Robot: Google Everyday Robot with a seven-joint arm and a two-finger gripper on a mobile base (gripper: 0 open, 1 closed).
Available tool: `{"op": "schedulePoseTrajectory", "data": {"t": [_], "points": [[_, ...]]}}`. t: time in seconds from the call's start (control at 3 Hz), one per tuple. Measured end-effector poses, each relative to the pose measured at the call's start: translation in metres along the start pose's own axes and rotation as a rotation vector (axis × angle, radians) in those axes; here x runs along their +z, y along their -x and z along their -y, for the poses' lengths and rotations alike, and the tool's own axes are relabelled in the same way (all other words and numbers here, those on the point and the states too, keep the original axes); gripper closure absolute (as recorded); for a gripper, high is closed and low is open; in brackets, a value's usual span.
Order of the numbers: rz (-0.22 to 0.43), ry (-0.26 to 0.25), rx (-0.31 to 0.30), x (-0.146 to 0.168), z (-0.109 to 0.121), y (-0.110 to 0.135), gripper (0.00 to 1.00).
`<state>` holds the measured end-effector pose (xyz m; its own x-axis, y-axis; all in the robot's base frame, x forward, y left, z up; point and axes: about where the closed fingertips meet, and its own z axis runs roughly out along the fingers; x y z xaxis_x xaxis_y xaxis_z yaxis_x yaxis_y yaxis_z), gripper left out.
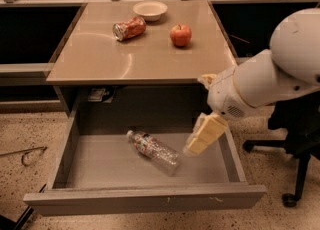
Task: Pick water bottle from top drawer and place on counter
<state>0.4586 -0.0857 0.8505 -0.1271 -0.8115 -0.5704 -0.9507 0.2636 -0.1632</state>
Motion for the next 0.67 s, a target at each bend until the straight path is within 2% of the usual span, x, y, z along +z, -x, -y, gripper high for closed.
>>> {"op": "schedulePoseTrajectory", "data": {"t": [0.33, 0.67], "points": [[0.129, 0.051, -0.04, 0.0589, -0.0062, 0.0212, 0.0], [0.129, 0.051, -0.04, 0.0589, -0.0062, 0.0213, 0.0]]}}
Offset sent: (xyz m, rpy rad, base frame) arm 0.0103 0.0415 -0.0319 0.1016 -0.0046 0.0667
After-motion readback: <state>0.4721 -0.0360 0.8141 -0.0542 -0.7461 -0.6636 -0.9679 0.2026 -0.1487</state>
